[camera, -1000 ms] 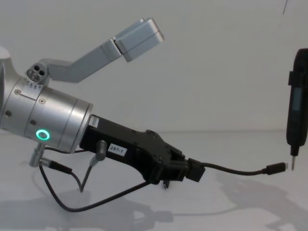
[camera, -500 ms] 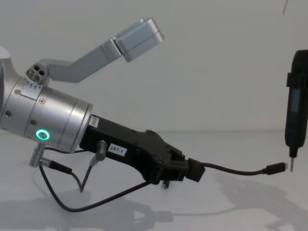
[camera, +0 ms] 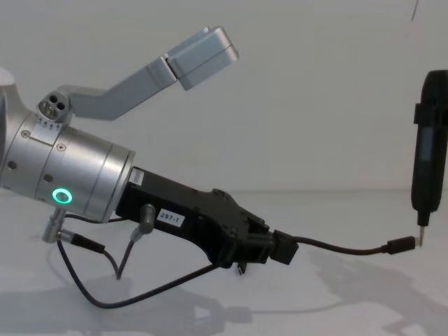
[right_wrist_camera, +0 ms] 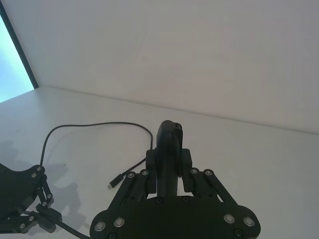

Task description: Pick up the data cable with the one hand.

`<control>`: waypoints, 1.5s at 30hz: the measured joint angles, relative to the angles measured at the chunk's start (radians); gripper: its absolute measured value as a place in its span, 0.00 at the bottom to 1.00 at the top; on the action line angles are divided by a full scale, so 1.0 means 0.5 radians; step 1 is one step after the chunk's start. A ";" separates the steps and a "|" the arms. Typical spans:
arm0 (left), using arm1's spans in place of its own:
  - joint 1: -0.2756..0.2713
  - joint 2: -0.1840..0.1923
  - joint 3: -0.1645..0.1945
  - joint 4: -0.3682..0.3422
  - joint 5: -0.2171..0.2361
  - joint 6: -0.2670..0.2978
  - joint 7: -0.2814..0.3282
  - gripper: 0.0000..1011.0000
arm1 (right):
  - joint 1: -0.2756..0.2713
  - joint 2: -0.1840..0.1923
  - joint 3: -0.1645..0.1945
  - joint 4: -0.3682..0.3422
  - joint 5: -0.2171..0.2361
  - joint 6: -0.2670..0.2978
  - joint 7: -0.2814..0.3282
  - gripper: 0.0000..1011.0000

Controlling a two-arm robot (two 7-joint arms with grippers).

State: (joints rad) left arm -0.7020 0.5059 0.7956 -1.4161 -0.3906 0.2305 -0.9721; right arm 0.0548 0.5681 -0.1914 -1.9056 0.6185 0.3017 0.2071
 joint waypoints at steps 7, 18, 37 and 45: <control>0.000 0.000 0.000 0.000 0.000 0.000 0.000 0.04 | 0.002 0.011 -0.001 -0.004 0.013 0.007 -0.001 0.28; 0.000 0.000 0.000 0.000 0.000 0.000 0.000 0.04 | -0.004 0.034 0.018 -0.028 0.067 0.031 -0.003 0.28; 0.000 0.000 0.000 0.000 0.000 0.000 0.000 0.04 | 0.007 0.054 -0.001 -0.027 0.116 0.028 0.002 0.28; 0.000 0.000 0.000 0.000 0.000 0.000 0.000 0.04 | 0.015 0.064 -0.015 -0.026 0.119 0.021 -0.005 0.28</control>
State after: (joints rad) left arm -0.7020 0.5060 0.7955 -1.4161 -0.3906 0.2305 -0.9720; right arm 0.0622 0.6003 -0.1991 -1.9188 0.6779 0.3120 0.2047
